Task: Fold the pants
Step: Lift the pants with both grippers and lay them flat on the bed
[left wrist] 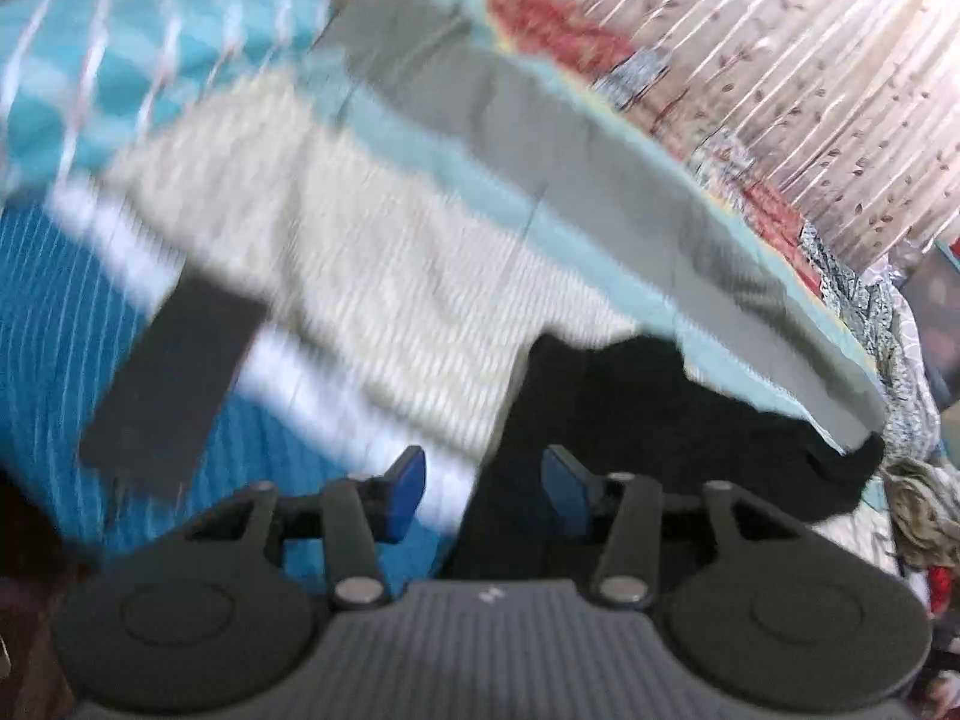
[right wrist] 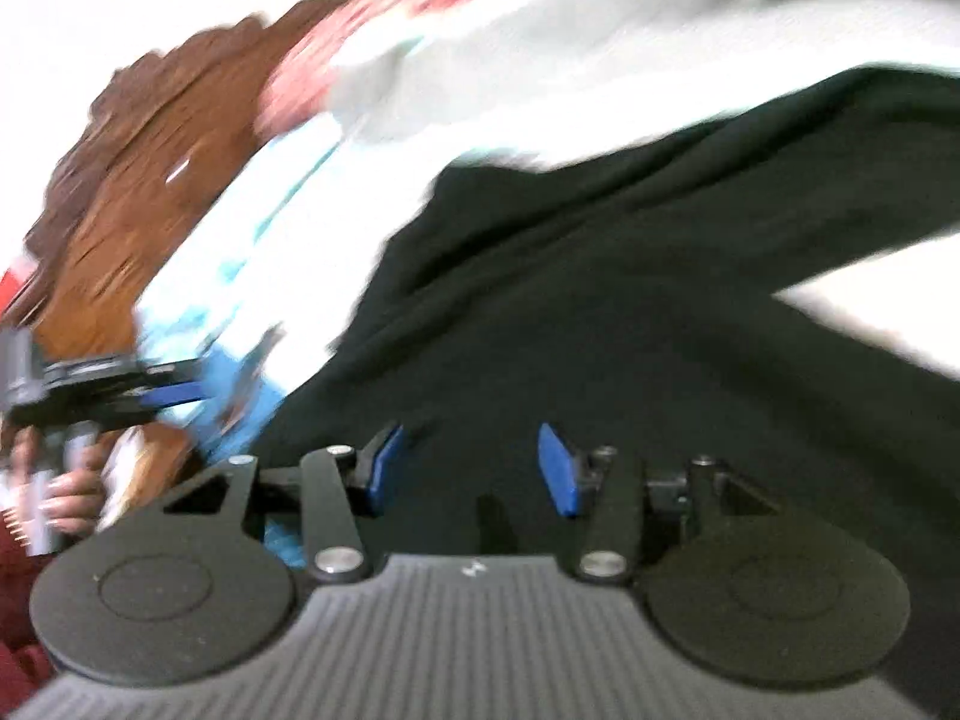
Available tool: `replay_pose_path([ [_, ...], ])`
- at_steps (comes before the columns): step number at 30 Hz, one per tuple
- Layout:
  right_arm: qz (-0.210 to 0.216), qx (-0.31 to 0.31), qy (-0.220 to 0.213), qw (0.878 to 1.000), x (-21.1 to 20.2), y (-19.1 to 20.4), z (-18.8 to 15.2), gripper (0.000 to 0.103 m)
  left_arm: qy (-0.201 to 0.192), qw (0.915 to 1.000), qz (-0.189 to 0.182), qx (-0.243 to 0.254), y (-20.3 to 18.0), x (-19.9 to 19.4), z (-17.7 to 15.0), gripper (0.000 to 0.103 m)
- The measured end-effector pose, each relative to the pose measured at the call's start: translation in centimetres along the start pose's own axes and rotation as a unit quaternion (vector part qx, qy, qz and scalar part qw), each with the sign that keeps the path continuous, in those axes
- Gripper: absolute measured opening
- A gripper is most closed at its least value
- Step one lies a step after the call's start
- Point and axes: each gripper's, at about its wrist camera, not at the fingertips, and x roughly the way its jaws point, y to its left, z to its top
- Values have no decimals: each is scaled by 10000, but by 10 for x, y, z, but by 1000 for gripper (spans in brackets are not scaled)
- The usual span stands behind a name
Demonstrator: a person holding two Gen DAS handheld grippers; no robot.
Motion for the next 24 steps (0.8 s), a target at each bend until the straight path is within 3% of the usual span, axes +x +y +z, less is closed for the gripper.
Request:
replay_pose_path([
  [4,-1173,707,-792,9874,-40,-77,49,52,-121,9984,42,544,-44,45,39,54],
  [9,-2771,1447,-1547,9372,-59,-152,127,53,-14,9862,153,1651,-119,118,61,56],
  [12,-3022,1842,-1853,9168,-57,-180,167,54,23,9671,77,2543,-163,151,50,60],
  [17,-3253,2197,-1989,8980,-55,-224,203,65,-67,9147,16,4041,-214,185,23,80],
  [18,-3279,2233,-1968,8966,-57,-230,207,66,-42,9069,74,4213,-217,192,20,80],
  [20,-3318,2310,-1900,8947,-64,-254,215,68,118,9005,164,4345,-216,208,20,80],
  [24,-3540,2381,-1715,8880,-70,-263,223,70,459,9036,184,4256,-205,232,28,64],
])
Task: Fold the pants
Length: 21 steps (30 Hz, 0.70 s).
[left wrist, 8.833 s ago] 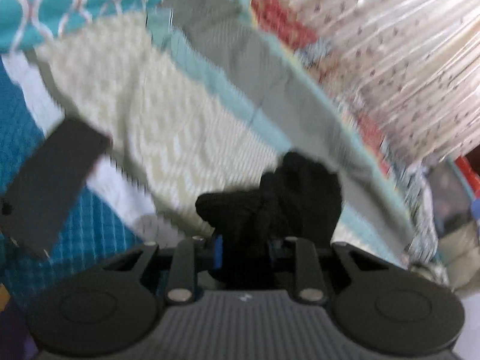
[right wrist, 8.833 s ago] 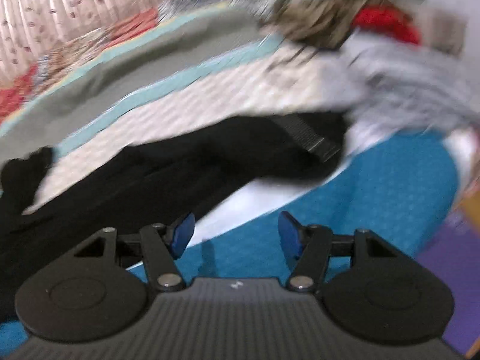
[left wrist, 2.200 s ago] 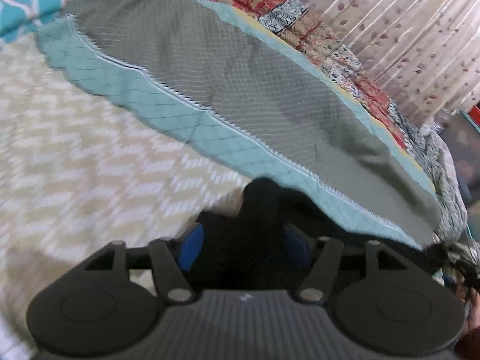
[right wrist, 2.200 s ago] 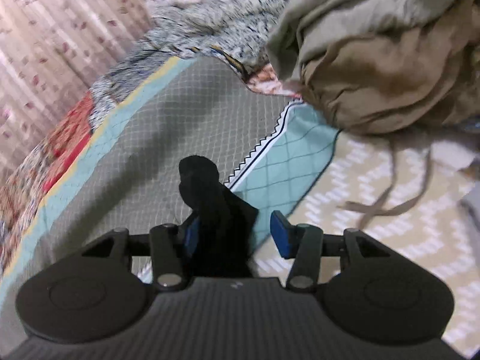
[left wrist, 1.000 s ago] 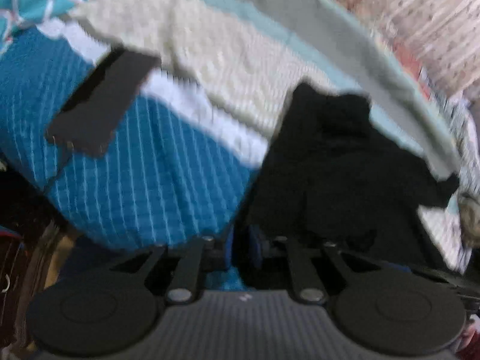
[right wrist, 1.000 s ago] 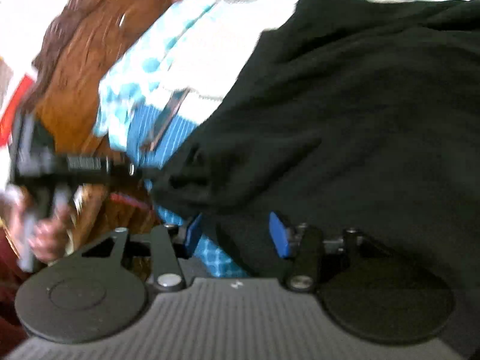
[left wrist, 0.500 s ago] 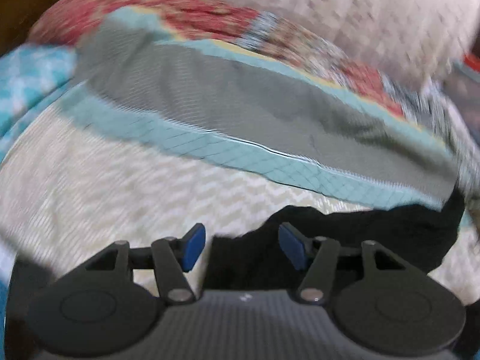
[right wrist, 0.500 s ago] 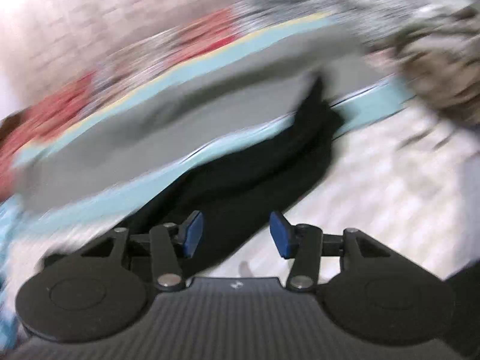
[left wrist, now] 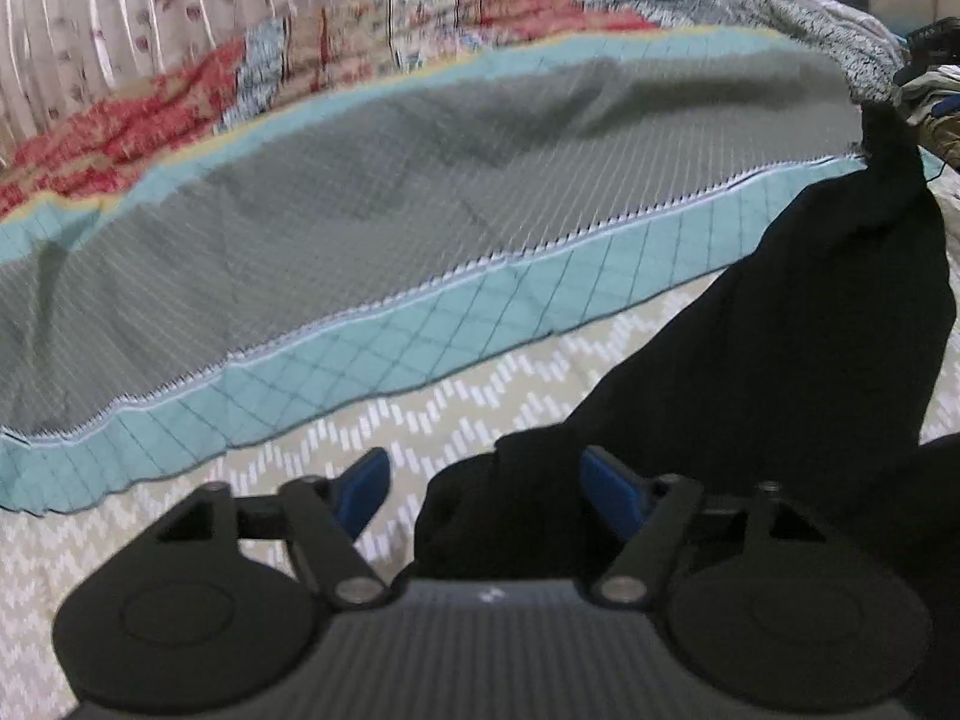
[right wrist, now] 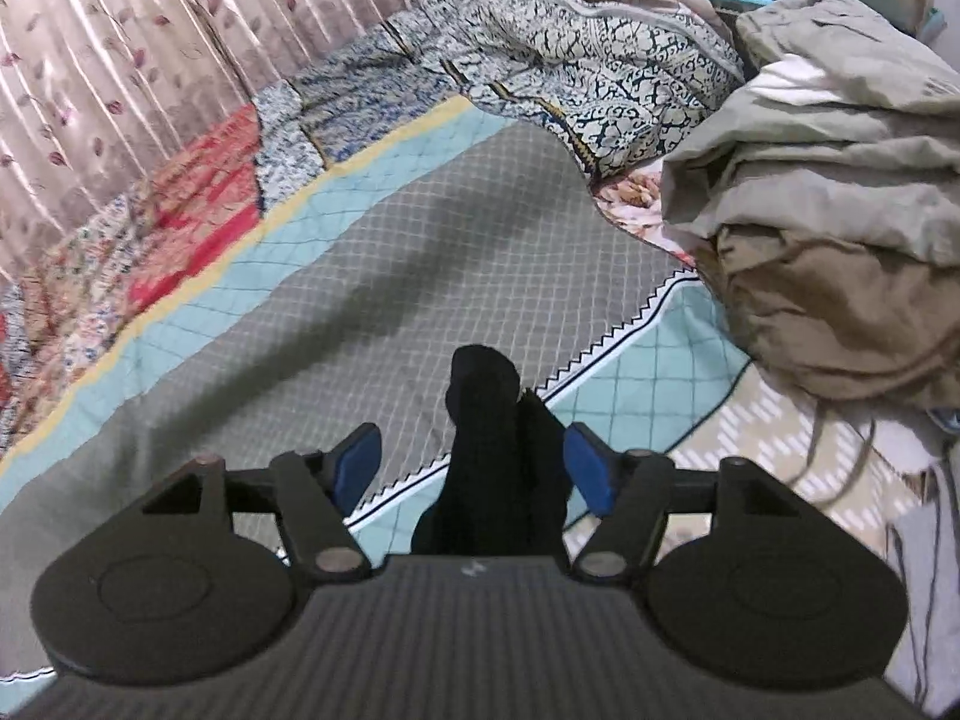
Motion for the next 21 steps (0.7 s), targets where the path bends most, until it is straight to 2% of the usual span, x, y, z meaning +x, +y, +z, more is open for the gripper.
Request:
replay_pose_path([
  [1,-52,-5,22,10000,1,1,1,71,53,10000,-57,-33,3,2,-1,63],
  [3,-144,-25,97,9998,10,5,2,71,155,9996,-200,-95,6,8,-2,51],
  [6,-365,-101,161,9992,29,8,7,72,213,9993,-260,-134,7,14,-3,47],
  [8,-479,-150,263,9984,42,10,9,72,183,9994,-235,-163,5,16,-4,35],
  [9,-537,-166,271,9981,46,10,9,72,184,9994,-218,-195,5,16,-3,22],
  [10,-599,-193,252,9977,49,11,8,70,178,9993,-205,-257,5,17,-4,16],
  [12,-631,-273,279,9972,55,11,7,60,125,9991,-124,-387,7,18,-5,12],
  [13,-646,-345,334,9968,58,10,5,31,98,9989,-81,-448,8,17,-5,11],
  [14,-693,-431,428,9957,60,9,4,8,45,9986,-49,-519,10,15,-4,11],
  [18,-556,-231,3,9982,33,-5,3,8,-313,9955,9,-891,20,-10,-3,10],
  [21,-281,297,-297,9987,-3,-32,8,7,-686,9908,116,-1165,25,-43,-6,10],
])
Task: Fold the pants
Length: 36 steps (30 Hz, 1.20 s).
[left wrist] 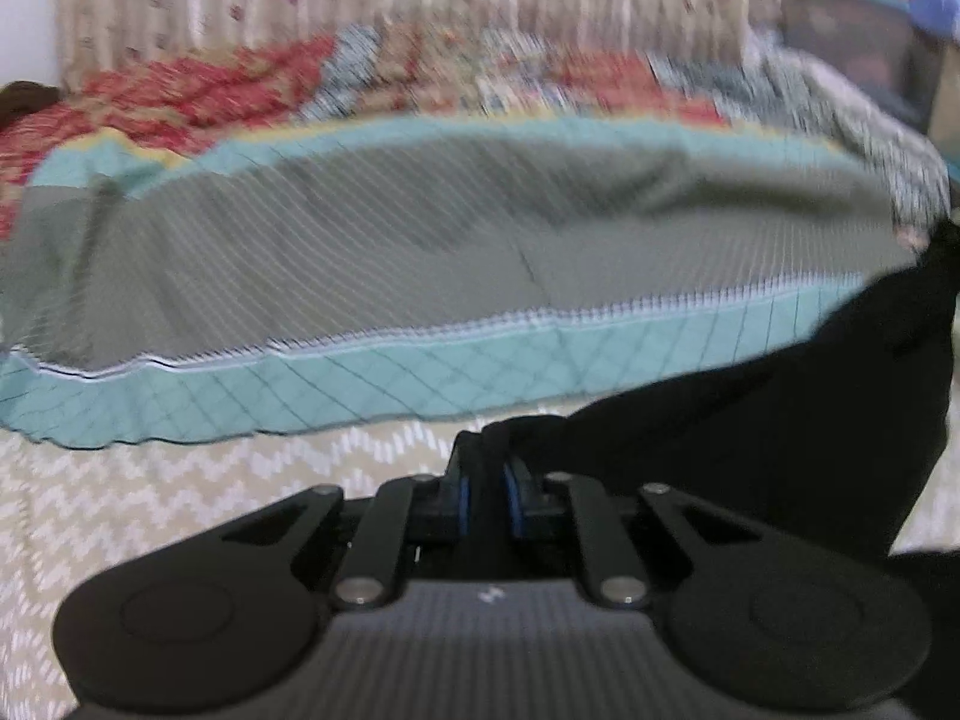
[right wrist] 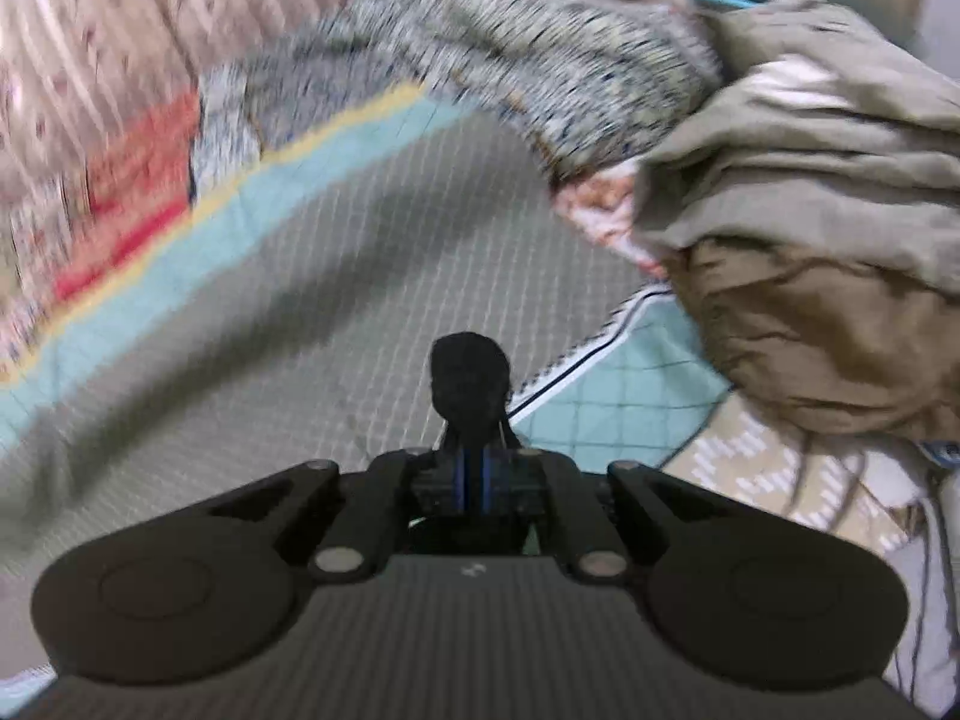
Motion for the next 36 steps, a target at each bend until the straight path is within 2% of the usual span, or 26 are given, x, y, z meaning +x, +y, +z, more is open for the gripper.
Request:
replay_pose_path([
  [4,515,778,-316,9951,-61,-56,0,7,-512,9981,117,-327,7,-58,-9,10],
  [6,781,1035,-396,9908,-94,-89,-11,7,-692,9966,44,-445,9,-88,-19,10],
  [9,907,1128,-391,9887,-139,-132,-42,8,-816,9951,-153,-539,9,-131,-45,10],
  [15,1068,1420,-307,9836,-199,-224,-123,8,-573,9968,-363,-421,-6,-187,-120,10],
  [18,1034,1835,-148,9775,-203,-262,-159,8,-313,9971,-512,-469,-14,-200,-156,11],
  [20,771,2033,-28,9761,-197,-277,-179,8,-148,9977,-480,-455,-19,-202,-175,12],
  [21,629,2022,29,9773,-194,-279,-185,9,-66,9977,-482,-472,-21,-202,-184,16],
  [23,330,2053,126,9781,-188,-279,-193,21,164,9980,-422,-448,-24,-198,-198,20],
  [26,368,2306,-47,9723,-193,-281,-197,39,288,9960,-436,-721,-19,-204,-207,28],
  [27,384,2386,-148,9702,-199,-280,-197,43,242,9947,-482,-870,-15,-210,-207,37],
  [28,344,2394,-256,9700,-205,-279,-197,48,171,9932,-517,-1029,-8,-217,-205,50],
  [29,209,2349,-423,9709,-214,-279,-198,53,49,9913,-505,-1217,0,-225,-203,57],
  [30,40,2229,-648,9727,-225,-275,-198,54,-94,9889,-458,-1413,8,-233,-199,63],
  [32,-163,1982,-966,9753,-242,-268,-199,56,-327,9801,-421,-1911,31,-246,-189,66],
  [33,-189,1789,-1107,9774,-251,-262,-201,56,-410,9742,-421,-2180,44,-251,-184,71],
  [34,-157,1597,-1182,9799,-257,-257,-205,56,-487,9674,-411,-2451,56,-255,-180,79],
  [36,-24,1107,-1281,9856,-265,-235,-213,56,-600,9536,-424,-2919,80,-257,-174,81],
])
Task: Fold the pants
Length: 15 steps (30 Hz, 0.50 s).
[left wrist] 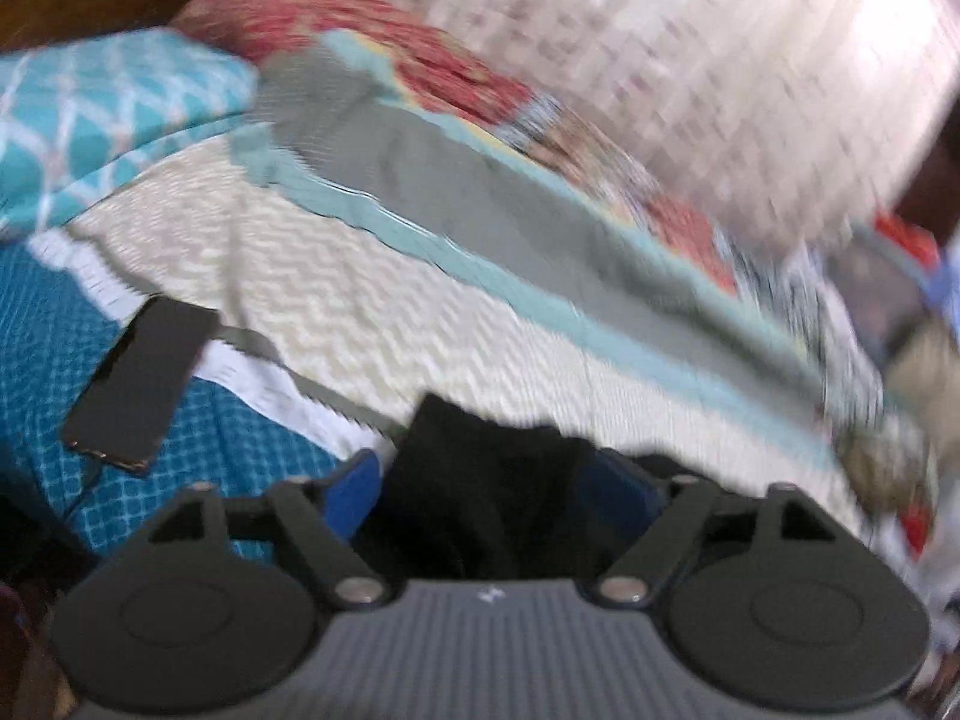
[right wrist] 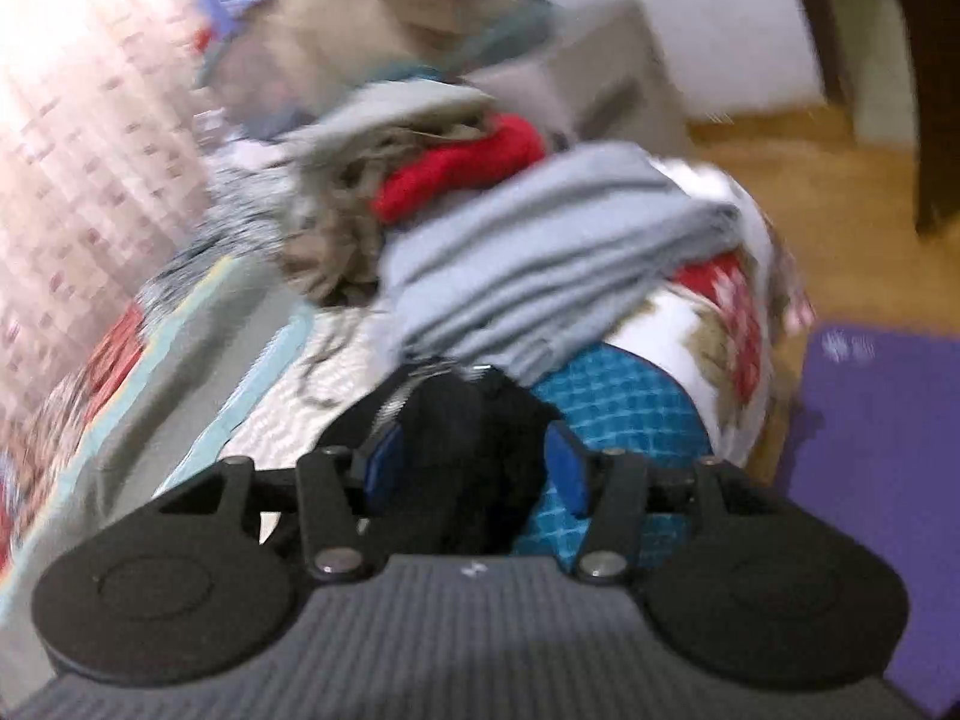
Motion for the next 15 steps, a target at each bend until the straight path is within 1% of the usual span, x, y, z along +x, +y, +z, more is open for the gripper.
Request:
replay_pose_path([
  [2,314,-465,80,9984,-5,25,-17,56,-4,9992,-91,-394,14,7,11,83],
  [4,781,-738,333,9937,-5,45,-35,56,117,9971,-157,-742,26,19,17,88],
  [5,1087,-876,565,9886,-3,60,-46,56,215,9959,-168,-867,29,28,18,89],
  [7,1682,-1220,1019,9729,0,91,-69,56,446,9945,-118,-943,33,49,18,88],
  [8,1937,-1440,1194,9631,-1,109,-82,56,577,9939,-37,-938,32,60,14,86],
  [9,2191,-1677,1361,9515,-3,128,-96,56,729,9928,60,-949,32,71,10,72],
  [10,2348,-1796,1476,9438,-5,138,-103,56,883,9911,135,-986,33,80,7,58],
  [11,2528,-1913,1652,9339,-6,152,-115,55,1019,9892,189,-1038,35,88,4,27],
  [12,2672,-2009,1825,9246,-6,164,-125,55,1078,9879,167,-1103,36,90,-2,11],
  [13,2756,-2091,1937,9180,-7,172,-131,55,1064,9872,89,-1185,38,88,-6,11],
  [14,2840,-2228,2044,9099,-9,181,-139,55,948,9885,-2,-1179,38,78,-9,10],
  [15,2889,-2326,2107,9044,-11,186,-144,55,819,9910,-106,-1051,36,66,-11,10],
])
